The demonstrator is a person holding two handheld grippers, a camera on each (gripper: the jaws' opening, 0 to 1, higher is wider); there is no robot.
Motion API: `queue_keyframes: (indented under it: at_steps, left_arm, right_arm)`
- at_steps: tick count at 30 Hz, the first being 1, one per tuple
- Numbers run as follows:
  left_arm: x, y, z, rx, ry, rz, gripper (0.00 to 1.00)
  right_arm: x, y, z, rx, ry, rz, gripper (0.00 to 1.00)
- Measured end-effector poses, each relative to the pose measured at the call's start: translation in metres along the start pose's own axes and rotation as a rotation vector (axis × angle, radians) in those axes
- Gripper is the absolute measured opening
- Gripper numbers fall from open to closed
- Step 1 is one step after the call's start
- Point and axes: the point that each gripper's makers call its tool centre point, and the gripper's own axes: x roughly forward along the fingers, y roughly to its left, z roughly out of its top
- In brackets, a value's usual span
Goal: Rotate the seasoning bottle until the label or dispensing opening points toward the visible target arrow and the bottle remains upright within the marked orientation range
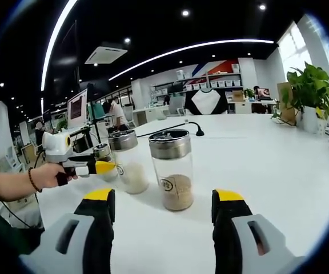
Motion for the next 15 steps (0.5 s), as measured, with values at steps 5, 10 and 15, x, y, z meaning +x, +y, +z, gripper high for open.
queue_keyframes:
  at_steps: [5, 10, 15]
  left_arm:
    - [0.0023, -0.0001, 0.0001, 0.013, 0.008, -0.056, 0.36]
    - [0.0028, -0.0014, -0.0006, 0.021, 0.010, -0.107, 0.36]
    - [0.0026, -0.0044, -0.0007, 0.026, 0.012, -0.137, 0.36]
  right_arm:
    - [-0.0002, 0.0011, 0.0000, -0.007, 0.002, 0.002, 0.71]
    - [-0.0009, -0.0004, -0.0001, -0.006, 0.000, -0.004, 0.71]
    - [-0.0001, -0.0012, 0.0004, -0.018, 0.004, -0.005, 0.71]
